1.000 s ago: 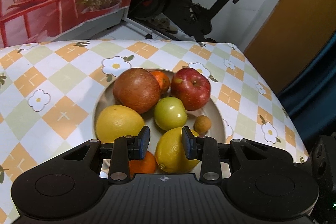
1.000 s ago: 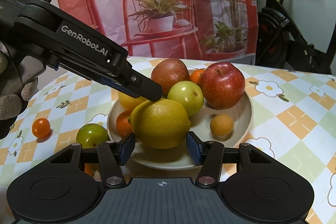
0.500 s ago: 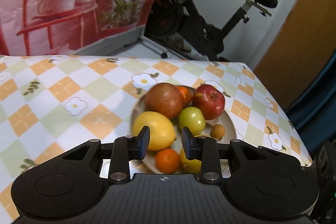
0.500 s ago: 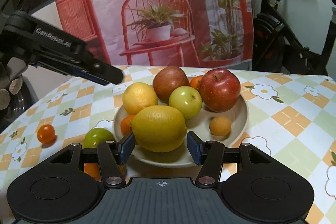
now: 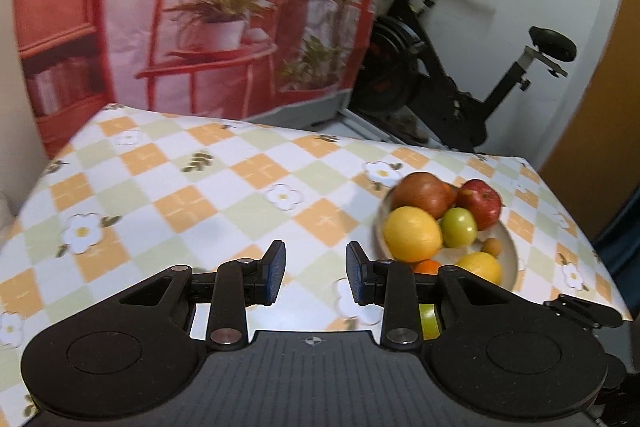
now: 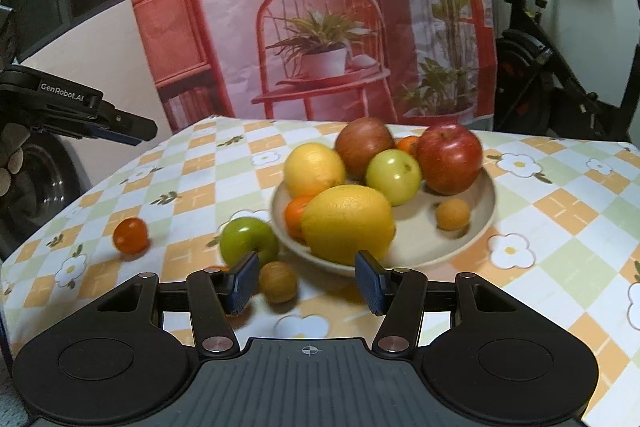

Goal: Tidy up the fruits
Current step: 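Move the left gripper to the small orange fruit while the right gripper approaches the tangerine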

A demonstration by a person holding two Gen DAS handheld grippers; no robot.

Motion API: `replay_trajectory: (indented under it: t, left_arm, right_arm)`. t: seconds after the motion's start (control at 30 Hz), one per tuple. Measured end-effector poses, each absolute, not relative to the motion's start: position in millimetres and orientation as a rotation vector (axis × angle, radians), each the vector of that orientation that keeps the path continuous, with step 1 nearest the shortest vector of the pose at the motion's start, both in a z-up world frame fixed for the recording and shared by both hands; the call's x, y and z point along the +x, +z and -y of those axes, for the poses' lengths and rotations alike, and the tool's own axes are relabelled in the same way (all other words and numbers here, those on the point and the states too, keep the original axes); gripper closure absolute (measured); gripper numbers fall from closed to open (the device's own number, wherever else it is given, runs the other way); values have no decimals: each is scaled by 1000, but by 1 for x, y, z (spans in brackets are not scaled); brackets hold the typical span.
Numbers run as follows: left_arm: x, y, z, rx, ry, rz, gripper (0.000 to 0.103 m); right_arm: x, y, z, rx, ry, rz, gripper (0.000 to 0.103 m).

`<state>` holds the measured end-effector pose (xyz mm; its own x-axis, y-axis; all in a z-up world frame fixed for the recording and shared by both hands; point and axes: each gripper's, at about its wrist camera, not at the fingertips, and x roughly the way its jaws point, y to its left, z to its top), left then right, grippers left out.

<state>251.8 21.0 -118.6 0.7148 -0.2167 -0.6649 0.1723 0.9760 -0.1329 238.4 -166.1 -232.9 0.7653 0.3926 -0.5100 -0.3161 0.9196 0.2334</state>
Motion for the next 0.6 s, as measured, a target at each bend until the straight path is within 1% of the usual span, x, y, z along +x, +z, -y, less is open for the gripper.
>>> replay_trajectory:
  t: [0.3, 0.6]
  left_arm:
    - [231, -125, -40, -64, -161, -732, 68]
    - [224, -140, -54, -113, -136, -757, 68]
  right_arm:
    - [231, -232, 138, 81, 435, -609, 52]
    - [235, -231, 133, 73, 430, -631, 53]
